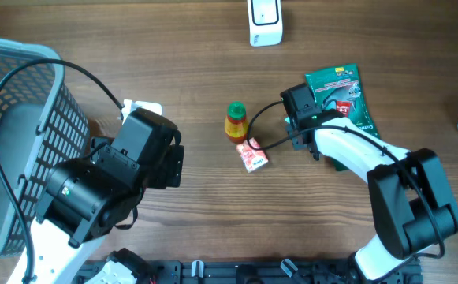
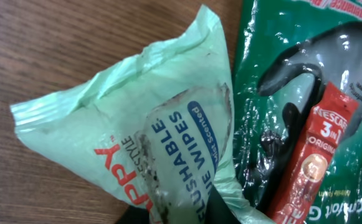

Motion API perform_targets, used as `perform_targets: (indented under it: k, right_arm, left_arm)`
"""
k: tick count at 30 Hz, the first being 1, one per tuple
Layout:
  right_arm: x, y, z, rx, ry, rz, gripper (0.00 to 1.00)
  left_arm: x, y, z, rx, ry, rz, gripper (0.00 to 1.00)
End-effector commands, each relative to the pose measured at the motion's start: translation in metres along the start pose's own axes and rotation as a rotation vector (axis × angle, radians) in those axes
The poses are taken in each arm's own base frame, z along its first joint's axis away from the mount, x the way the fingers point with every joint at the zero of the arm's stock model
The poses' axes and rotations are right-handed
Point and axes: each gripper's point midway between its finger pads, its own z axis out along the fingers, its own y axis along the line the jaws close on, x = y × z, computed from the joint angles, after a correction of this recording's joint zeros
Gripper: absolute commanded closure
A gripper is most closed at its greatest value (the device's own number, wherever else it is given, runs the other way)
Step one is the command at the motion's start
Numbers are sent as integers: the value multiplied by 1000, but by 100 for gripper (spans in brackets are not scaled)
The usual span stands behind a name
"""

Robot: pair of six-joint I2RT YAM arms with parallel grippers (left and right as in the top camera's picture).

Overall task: Scan the item barcode
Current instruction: 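Move the right gripper to the mint wipes pack and grasp it, then lift the wipes pack and hold it up to the scanner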

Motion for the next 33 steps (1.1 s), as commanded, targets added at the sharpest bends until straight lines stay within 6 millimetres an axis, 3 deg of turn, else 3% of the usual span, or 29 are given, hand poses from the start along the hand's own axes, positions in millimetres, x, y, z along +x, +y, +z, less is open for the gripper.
perform_targets:
  k: [1, 2, 4, 5, 6, 12, 16, 20, 23, 29, 33]
  right_arm:
    - [13, 27, 0, -162, 85, 102, 92]
    - [-8, 38, -27, -295, 49, 135, 95]
    - [-25, 48, -61, -446, 14, 152, 95]
    - [-34, 58, -96, -607, -9, 162, 96]
    - [-35, 65, -123, -739, -19, 171, 96]
    - [-13, 86, -220, -1323, 13, 162, 95]
    - [-10, 81, -276, -1659, -65, 146, 96]
    - [-17, 69, -319, -1913, -124, 201, 96]
    - [-19, 67, -324, -1957, 10, 306, 96]
    - [-19, 67, -324, -1867, 830, 837, 96]
    - [-21, 66, -323, -1826, 965, 919, 96]
  left_arm:
    - [-1, 3, -1, -12, -9, -4, 0]
    - [-1, 3, -1, -12, -9, -4, 0]
    - [-1, 3, -1, -12, -10, -4, 0]
    - [-1, 3, -1, -12, -9, -4, 0]
    - [-1, 3, -1, -12, -9, -4, 0]
    - [-1, 3, -1, -12, -9, -4, 0]
    - [-1, 3, -1, -12, -9, -4, 0]
    - [-1, 3, -1, -12, -9, -4, 0]
    - [-1, 3, -1, -12, -9, -4, 0]
    - [-1, 3, -1, -12, -9, -4, 0]
    - [-1, 3, -1, -12, -9, -4, 0]
